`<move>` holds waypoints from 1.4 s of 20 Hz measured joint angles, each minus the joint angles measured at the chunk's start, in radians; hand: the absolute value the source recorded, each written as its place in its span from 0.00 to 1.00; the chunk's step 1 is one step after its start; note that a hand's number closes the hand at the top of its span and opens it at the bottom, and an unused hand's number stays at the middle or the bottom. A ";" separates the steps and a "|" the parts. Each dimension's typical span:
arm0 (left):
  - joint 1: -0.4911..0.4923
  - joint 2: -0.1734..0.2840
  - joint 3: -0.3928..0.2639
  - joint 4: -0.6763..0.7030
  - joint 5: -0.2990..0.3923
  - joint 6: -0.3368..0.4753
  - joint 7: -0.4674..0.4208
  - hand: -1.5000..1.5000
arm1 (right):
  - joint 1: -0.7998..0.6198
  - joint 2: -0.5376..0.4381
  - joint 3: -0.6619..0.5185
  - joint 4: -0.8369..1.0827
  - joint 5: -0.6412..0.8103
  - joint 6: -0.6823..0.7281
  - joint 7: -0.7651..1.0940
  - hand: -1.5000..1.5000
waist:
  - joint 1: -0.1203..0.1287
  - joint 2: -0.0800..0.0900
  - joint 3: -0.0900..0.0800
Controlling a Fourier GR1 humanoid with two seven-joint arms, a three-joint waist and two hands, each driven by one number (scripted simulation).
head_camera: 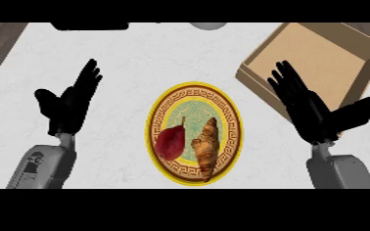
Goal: Pick the croissant from the plate and place it in the cardboard box
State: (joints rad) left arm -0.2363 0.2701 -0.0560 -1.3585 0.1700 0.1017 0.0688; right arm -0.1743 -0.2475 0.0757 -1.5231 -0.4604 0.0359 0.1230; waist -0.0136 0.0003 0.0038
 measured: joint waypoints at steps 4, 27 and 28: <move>0.017 0.068 0.019 0.021 -0.074 0.031 -0.002 0.50 | -0.032 -0.004 0.081 -0.030 0.120 -0.069 0.066 0.00 | 0.015 -0.002 -0.003; 0.128 0.207 0.081 0.027 -0.255 0.094 0.004 0.50 | -0.149 -0.349 0.427 -0.199 0.701 0.216 0.241 0.00 | 0.031 -0.001 -0.006; 0.127 0.208 0.085 0.038 -0.254 0.091 -0.004 0.50 | -0.177 -0.347 0.441 -0.192 0.701 0.254 0.275 0.00 | 0.032 0.000 -0.006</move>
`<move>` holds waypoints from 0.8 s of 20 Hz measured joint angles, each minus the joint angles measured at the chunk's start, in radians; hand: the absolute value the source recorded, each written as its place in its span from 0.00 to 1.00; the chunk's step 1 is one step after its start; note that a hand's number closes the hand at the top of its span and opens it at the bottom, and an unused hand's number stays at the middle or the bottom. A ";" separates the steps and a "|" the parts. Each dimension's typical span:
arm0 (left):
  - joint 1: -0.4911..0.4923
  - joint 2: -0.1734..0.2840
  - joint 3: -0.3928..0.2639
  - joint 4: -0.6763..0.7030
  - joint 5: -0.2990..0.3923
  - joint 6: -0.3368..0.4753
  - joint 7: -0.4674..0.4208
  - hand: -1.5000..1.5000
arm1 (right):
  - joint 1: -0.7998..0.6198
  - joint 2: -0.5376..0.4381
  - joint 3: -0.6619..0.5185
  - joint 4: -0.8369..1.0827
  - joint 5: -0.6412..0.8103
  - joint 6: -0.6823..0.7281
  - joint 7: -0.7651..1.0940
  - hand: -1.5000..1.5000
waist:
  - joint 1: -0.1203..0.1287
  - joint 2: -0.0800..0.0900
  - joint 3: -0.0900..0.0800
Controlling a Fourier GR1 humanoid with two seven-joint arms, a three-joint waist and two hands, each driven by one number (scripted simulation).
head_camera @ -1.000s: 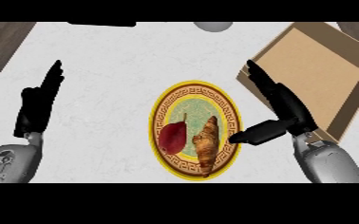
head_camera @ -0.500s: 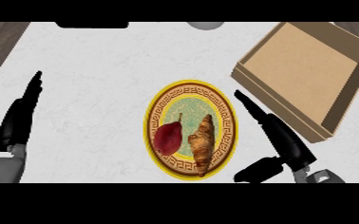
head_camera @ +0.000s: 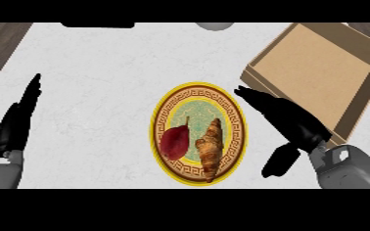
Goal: Pick the croissant from the plate and place it in the cardboard box
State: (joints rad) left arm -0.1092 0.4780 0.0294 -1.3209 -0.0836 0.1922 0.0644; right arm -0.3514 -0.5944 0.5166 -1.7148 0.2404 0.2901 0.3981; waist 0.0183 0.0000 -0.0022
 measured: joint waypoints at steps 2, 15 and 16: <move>0.008 -0.004 -0.002 0.000 -0.006 0.002 -0.006 0.50 | -0.067 0.009 0.017 0.008 -0.021 0.088 0.081 0.00 | 0.003 0.000 0.000; 0.000 -0.026 0.025 0.023 -0.031 -0.001 -0.014 0.50 | -0.305 0.256 0.107 0.255 -0.063 0.402 0.394 0.00 | -0.007 0.001 0.001; 0.013 -0.025 0.028 0.001 -0.030 -0.005 -0.007 0.50 | -0.303 0.260 0.108 0.266 -0.054 0.412 0.394 0.00 | -0.007 0.000 0.001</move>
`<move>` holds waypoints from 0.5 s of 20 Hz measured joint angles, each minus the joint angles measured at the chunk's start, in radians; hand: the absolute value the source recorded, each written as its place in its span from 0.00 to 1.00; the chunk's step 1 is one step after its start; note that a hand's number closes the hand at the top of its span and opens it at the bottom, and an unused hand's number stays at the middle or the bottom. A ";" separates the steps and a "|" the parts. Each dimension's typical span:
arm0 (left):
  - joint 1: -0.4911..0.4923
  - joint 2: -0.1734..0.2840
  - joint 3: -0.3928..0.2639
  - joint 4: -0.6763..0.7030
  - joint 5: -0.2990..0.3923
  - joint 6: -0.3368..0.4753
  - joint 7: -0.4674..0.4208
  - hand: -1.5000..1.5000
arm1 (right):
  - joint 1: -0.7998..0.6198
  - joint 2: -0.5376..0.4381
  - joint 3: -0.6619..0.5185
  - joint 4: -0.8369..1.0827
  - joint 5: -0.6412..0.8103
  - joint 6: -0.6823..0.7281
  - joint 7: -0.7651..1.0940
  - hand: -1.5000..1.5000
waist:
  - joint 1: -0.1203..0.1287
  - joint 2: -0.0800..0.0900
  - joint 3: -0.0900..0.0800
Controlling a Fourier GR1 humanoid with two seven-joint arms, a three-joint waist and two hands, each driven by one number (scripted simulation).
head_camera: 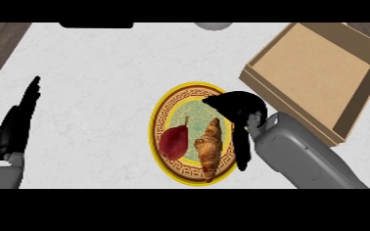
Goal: Pick the croissant from the plate and place it in the cardboard box
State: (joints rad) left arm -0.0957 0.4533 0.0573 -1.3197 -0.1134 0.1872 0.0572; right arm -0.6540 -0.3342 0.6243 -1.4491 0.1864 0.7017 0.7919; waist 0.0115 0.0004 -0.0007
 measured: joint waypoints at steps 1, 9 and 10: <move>-0.008 -0.007 -0.002 0.003 -0.008 0.003 0.005 0.50 | -0.003 0.013 0.002 0.013 0.010 0.008 0.002 0.00 | -0.002 0.000 0.000; -0.003 -0.022 0.023 -0.015 -0.031 -0.023 0.016 0.50 | -0.011 0.105 -0.022 0.121 0.129 0.054 -0.041 0.00 | -0.004 0.000 0.001; 0.005 -0.025 0.032 0.005 -0.030 -0.027 -0.012 0.50 | -0.009 0.107 -0.033 0.119 0.133 0.063 -0.044 0.00 | -0.006 0.000 0.001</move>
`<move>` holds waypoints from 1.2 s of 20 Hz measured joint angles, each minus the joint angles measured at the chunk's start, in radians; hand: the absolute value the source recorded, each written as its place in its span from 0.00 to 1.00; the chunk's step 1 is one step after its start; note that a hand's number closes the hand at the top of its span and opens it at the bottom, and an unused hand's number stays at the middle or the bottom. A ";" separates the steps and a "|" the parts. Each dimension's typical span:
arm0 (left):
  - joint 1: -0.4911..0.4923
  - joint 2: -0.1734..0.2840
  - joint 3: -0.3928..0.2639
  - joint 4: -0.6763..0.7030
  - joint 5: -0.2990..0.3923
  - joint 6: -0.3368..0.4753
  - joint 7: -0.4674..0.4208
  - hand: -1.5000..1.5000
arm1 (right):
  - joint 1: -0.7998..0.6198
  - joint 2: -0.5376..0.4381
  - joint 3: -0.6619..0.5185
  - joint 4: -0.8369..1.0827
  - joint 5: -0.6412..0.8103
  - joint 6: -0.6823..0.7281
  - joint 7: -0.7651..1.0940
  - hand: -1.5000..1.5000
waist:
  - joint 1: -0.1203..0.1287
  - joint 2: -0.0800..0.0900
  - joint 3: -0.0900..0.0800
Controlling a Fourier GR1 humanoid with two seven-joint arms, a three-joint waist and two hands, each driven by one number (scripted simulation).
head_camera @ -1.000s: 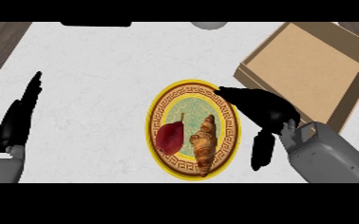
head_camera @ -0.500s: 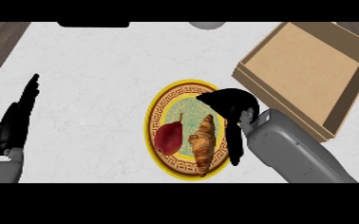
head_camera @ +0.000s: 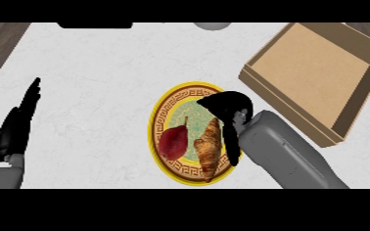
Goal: Pick the croissant from the plate and place it in the cardboard box
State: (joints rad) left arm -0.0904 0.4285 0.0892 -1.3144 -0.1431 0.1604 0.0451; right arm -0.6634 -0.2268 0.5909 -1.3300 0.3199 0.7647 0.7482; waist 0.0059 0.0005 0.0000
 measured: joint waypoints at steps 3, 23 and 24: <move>0.009 -0.024 -0.004 -0.016 -0.024 0.010 0.008 0.50 | 0.022 0.039 -0.019 -0.011 0.028 0.013 0.007 0.00 | -0.002 -0.001 0.000; 0.005 -0.043 0.062 -0.023 -0.056 -0.045 0.005 0.50 | 0.100 0.204 -0.045 -0.042 0.110 0.095 0.062 0.00 | -0.003 -0.002 0.000; 0.007 -0.045 0.061 -0.041 -0.056 -0.048 0.017 0.50 | 0.098 0.202 -0.046 -0.027 0.121 0.098 0.060 0.00 | -0.002 -0.001 0.000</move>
State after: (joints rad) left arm -0.0836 0.3839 0.1502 -1.3557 -0.1988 0.1127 0.0626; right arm -0.5650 -0.0246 0.5451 -1.3571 0.4406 0.8628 0.8084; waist 0.0036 -0.0009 -0.0003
